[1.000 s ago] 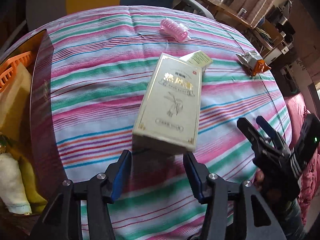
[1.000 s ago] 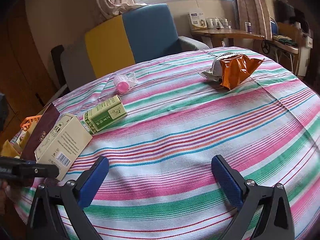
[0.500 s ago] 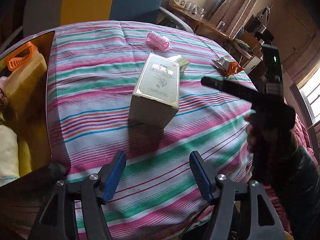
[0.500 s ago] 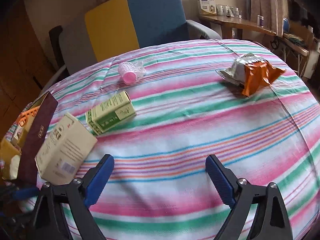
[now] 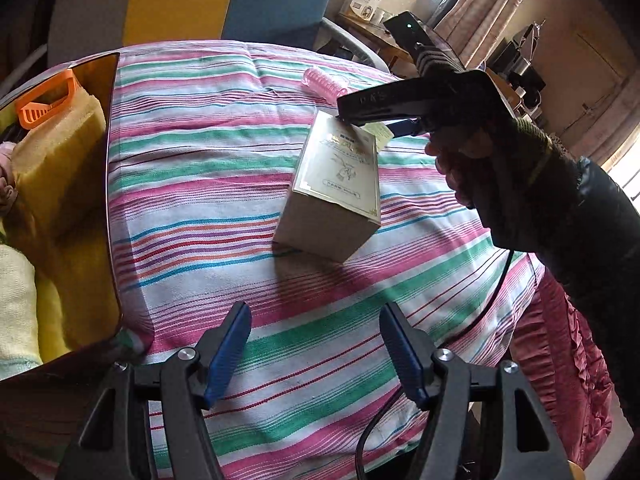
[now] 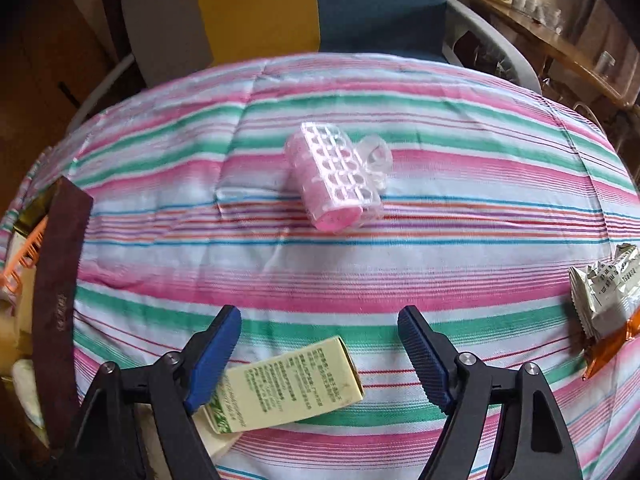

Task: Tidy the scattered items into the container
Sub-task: 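Close the left tool around the large white-gold box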

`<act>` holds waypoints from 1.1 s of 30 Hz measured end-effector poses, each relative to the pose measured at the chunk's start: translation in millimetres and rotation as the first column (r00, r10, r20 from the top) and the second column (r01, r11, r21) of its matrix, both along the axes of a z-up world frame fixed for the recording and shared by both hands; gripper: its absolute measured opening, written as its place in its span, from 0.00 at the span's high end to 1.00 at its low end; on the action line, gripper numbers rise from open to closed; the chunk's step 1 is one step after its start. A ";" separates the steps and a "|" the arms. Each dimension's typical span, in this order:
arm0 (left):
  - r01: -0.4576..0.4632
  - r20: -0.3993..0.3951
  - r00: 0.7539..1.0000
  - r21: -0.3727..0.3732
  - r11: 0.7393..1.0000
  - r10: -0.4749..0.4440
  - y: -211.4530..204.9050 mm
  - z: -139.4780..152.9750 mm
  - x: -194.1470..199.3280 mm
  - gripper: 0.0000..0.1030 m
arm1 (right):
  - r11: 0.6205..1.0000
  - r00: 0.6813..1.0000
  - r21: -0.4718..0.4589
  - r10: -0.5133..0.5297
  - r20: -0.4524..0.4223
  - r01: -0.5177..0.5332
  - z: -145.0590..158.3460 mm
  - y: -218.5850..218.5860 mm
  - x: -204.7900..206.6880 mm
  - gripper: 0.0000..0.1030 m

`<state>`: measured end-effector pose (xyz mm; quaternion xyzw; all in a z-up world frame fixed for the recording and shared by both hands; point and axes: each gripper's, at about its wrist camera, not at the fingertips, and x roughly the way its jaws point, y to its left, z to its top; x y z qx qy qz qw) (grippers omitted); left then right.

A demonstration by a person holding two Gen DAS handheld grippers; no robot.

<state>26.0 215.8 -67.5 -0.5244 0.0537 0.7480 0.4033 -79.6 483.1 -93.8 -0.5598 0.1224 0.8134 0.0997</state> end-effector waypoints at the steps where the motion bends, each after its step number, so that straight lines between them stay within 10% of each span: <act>1: -0.001 0.002 1.000 -0.002 1.000 0.001 1.1 -1.3 -0.2 0.34 | 1.000 1.000 0.021 0.016 0.005 -0.016 -1.5 -1.9 4.9 0.22; 10: 0.027 -0.070 0.997 -0.007 1.000 -0.028 8.3 13.1 0.6 0.34 | 0.998 0.999 0.043 0.036 0.027 -0.037 -2.2 5.3 92.5 0.22; 21: 0.157 -0.206 0.962 -0.118 0.981 -0.179 43.3 32.6 -12.1 0.31 | 0.998 0.980 -0.039 -0.064 -0.190 0.057 3.5 -2.1 205.2 0.21; 33: 0.191 -0.172 0.959 -0.186 0.964 -0.224 69.3 14.4 -28.7 0.31 | 0.991 0.948 -0.092 -0.118 -0.294 0.095 3.3 -5.7 206.9 0.02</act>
